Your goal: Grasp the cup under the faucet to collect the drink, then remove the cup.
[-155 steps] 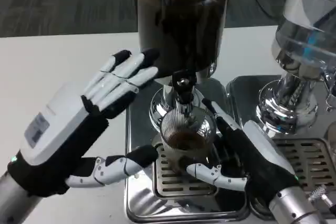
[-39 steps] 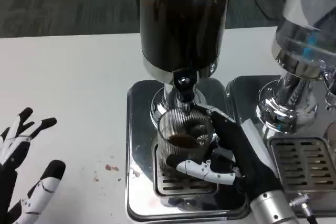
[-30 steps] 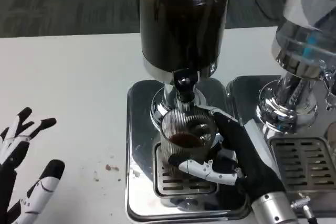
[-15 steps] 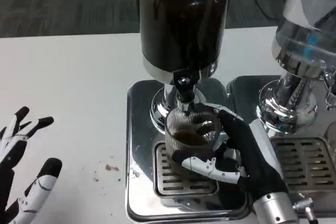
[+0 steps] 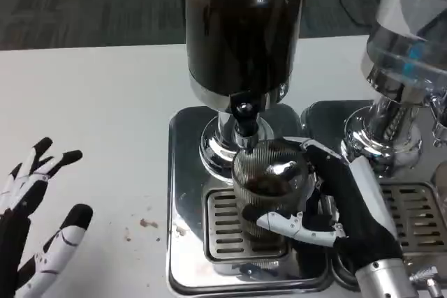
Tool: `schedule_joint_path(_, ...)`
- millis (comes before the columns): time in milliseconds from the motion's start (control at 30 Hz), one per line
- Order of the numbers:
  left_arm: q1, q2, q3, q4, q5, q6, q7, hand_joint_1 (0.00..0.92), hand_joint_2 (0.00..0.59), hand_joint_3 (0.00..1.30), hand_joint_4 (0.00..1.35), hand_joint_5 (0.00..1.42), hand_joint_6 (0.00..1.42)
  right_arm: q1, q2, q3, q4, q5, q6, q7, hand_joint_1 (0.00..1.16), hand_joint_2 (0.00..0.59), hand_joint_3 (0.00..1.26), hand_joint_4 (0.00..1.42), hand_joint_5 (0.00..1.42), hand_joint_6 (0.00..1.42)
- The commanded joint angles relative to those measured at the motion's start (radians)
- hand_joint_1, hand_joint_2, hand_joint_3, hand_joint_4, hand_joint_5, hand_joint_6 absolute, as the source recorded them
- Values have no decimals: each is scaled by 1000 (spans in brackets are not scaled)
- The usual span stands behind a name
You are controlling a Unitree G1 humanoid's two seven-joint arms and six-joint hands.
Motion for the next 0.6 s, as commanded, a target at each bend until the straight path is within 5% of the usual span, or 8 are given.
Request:
schedule_joint_path(33,-10,18,-19,25,8,0,-18,0,228,229,0,109,0,10,3,-10,-44,-3,-30,-20,936,153,474,585,859,1185)
schedule_joint_path(600,-46,103,-59,15,90,43,-57,0,190,142,0,19,0,116,-45,-41,-159,24,-28,39,934,149,489,593,869,1209)
